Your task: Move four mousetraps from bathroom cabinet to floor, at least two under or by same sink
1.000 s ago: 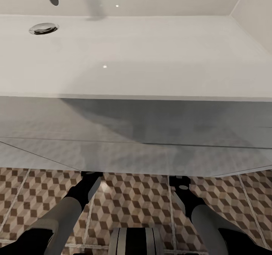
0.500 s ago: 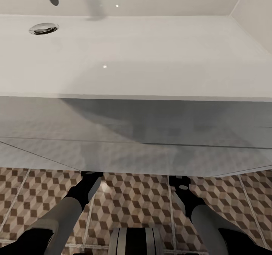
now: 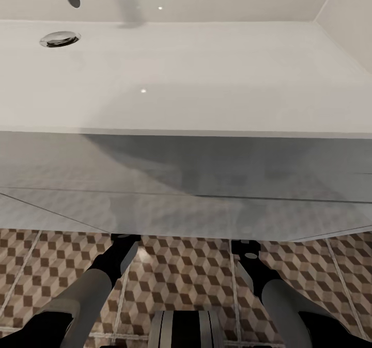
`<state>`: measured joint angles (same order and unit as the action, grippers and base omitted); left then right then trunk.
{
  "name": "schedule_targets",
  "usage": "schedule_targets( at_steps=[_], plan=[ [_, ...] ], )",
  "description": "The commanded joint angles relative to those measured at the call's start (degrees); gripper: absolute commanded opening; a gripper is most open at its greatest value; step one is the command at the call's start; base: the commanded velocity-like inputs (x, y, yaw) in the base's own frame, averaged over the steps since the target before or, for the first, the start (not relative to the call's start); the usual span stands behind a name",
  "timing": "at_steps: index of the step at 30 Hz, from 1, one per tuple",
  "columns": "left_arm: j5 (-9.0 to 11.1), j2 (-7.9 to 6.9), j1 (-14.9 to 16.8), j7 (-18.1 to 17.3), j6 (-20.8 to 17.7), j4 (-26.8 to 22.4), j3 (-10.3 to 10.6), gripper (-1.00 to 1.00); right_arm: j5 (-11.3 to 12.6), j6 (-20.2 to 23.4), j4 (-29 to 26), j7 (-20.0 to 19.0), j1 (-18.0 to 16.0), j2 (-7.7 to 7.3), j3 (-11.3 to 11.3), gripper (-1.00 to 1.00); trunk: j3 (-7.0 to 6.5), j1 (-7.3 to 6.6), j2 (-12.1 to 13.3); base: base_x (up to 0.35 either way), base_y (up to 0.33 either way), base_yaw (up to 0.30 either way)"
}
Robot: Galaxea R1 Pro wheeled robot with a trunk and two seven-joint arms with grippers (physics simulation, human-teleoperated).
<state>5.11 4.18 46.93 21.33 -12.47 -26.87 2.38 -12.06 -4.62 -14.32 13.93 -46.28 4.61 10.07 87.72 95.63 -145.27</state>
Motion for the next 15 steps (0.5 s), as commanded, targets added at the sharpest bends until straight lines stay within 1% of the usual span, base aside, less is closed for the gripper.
schedule_targets(
  at_steps=[1,9,15],
  plan=[
    [0.3,0.0,0.0,0.3,-0.4,-0.1,0.3,-1.0,-0.5,-0.2,0.0,0.1,0.0,0.05,0.5,-1.0,0.03,-0.01,0.0,0.0,0.0,0.0],
    [0.4,-0.03,0.0,0.3,-0.4,-0.1,0.3,-1.0,-0.5,-0.2,0.1,0.1,0.0,0.05,0.5,-1.0,0.03,-0.01,0.0,0.0,0.0,0.0],
    [0.4,0.02,0.0,0.3,-0.4,-0.1,0.3,-1.0,-0.5,-0.2,0.1,0.0,0.0,0.05,0.5,-1.0,1.36,0.15,-0.1,0.0,0.0,0.0]
  ],
)
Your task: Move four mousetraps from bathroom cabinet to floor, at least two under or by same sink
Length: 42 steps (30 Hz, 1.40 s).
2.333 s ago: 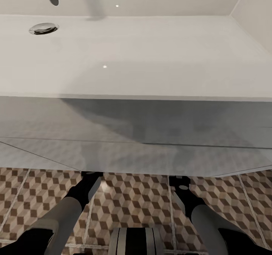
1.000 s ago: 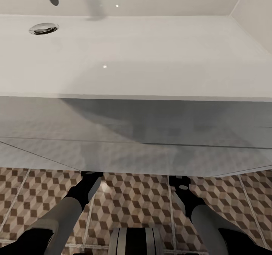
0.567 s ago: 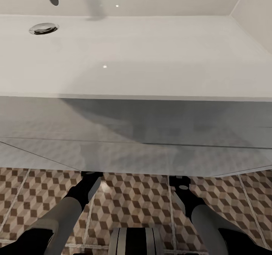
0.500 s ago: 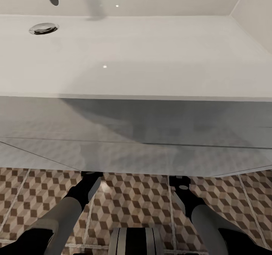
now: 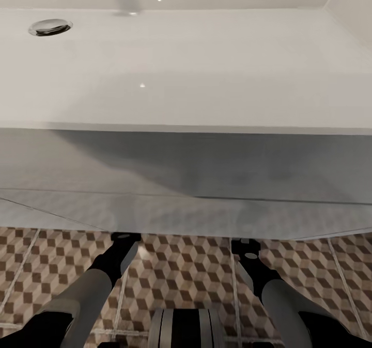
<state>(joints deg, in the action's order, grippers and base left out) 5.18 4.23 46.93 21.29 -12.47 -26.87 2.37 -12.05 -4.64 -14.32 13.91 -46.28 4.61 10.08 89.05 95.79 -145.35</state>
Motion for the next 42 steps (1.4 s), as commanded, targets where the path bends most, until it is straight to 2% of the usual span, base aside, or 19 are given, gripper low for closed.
schedule_targets(
  at_steps=[1,3,30,38,42],
  plan=[
    [0.3,-0.04,0.0,0.3,-0.4,-0.1,0.3,-1.0,-0.5,-0.2,0.0,0.1,0.0,0.05,0.5,-1.0,0.26,0.01,0.0,0.0,0.0,0.0],
    [0.3,-0.07,0.0,0.3,-0.4,-0.1,0.3,-1.0,-0.5,-0.2,0.1,0.1,0.0,0.05,0.4,-1.0,0.7,0.06,-0.1,0.0,0.0,0.0],
    [0.3,-0.1,0.0,0.3,-0.4,-0.1,0.2,-1.0,-0.8,-0.3,0.1,0.1,0.0,0.05,0.2,-1.0,0.7,0.06,-0.1,0.0,0.0,0.0],
    [0.3,-0.17,0.0,0.4,-0.4,-0.1,0.1,-1.0,-0.8,-0.3,0.1,0.1,0.0,0.05,0.2,-1.0,2.48,0.27,-0.2,0.0,0.0,0.0],
    [0.3,-0.24,0.0,0.4,-0.3,-0.1,0.1,-1.0,-0.8,-0.3,0.1,0.1,0.0,0.05,0.2,-1.0,2.48,0.27,-0.2,0.0,0.0,0.0]
  ],
)
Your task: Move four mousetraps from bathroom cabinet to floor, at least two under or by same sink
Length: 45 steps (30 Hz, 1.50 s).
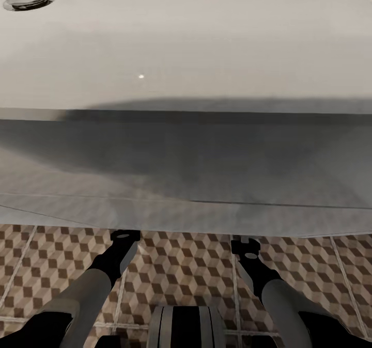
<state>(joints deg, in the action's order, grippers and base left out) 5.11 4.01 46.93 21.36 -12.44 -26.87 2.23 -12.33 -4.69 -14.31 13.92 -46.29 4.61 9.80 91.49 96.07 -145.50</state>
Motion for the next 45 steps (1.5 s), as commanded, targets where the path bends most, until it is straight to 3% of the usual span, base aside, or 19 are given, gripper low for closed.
schedule_targets(
  at_steps=[1,10,23,45],
  plan=[
    [0.3,-0.03,0.0,0.3,-0.3,-0.1,0.2,-1.0,-0.5,-0.2,0.1,0.1,0.0,0.05,0.5,-1.0,0.03,-0.01,0.0,0.0,0.0,0.0],
    [0.3,-0.1,0.0,0.3,-0.4,-0.1,0.2,-1.0,-0.5,-0.2,0.0,0.1,0.0,0.03,0.5,-1.0,0.03,-0.01,0.0,0.0,0.0,0.0],
    [0.9,-2.05,0.0,0.2,-0.3,2.4,0.0,-1.0,-0.3,-0.2,0.1,0.1,0.0,0.05,0.5,-1.0,0.03,-0.01,0.0,0.0,0.0,0.0],
    [0.8,-2.26,0.0,0.2,-0.3,2.7,0.1,-1.0,-0.1,0.6,0.9,0.1,0.0,0.06,0.9,-1.0,0.03,-0.01,0.0,0.0,0.0,0.0]
  ],
)
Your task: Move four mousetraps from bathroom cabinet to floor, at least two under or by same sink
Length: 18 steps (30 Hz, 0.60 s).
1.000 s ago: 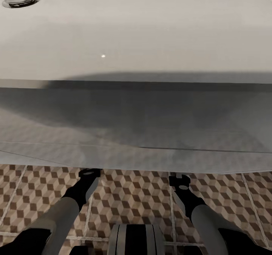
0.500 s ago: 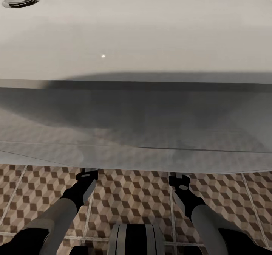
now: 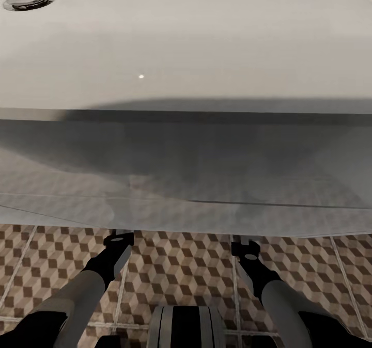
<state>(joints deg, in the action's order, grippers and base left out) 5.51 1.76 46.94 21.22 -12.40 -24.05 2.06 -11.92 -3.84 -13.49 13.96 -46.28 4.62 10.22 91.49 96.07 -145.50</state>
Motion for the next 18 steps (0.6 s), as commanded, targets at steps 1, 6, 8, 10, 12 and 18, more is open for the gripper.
schedule_targets(
  at_steps=[1,6,8,10,12,18],
  plan=[
    [0.4,-0.01,0.0,0.3,-0.3,-0.1,0.2,-1.0,-0.5,-0.2,0.9,0.0,0.0,0.04,0.5,-1.0,0.03,-0.01,0.0,0.0,0.0,0.0],
    [0.4,0.0,0.0,0.3,-0.3,-0.1,0.3,-1.0,-0.5,-0.3,3.0,0.0,0.0,0.04,0.6,-1.0,0.03,-0.01,0.0,0.0,0.0,0.0],
    [0.4,0.0,0.0,0.3,-0.3,-0.1,0.3,-1.0,-0.5,-0.4,3.2,0.0,0.0,0.04,0.6,-1.0,0.03,-0.01,0.0,0.0,0.0,0.0],
    [0.4,0.0,0.0,0.3,-0.3,-0.1,0.3,-1.0,-0.5,-0.6,3.3,0.1,0.0,0.04,0.6,-1.0,0.03,-0.01,0.0,0.0,0.0,0.0],
    [0.4,0.0,0.0,0.3,-0.3,-0.1,0.2,-1.0,-0.6,-0.7,3.4,0.0,0.0,0.04,0.6,-1.0,0.47,0.04,0.0,0.0,0.0,0.0],
    [0.4,0.0,0.0,0.3,-0.3,-0.2,0.2,-1.0,-0.6,-0.9,3.5,0.0,0.0,0.04,0.6,-1.0,0.92,0.09,-0.1,0.0,0.0,0.0]
  ],
)
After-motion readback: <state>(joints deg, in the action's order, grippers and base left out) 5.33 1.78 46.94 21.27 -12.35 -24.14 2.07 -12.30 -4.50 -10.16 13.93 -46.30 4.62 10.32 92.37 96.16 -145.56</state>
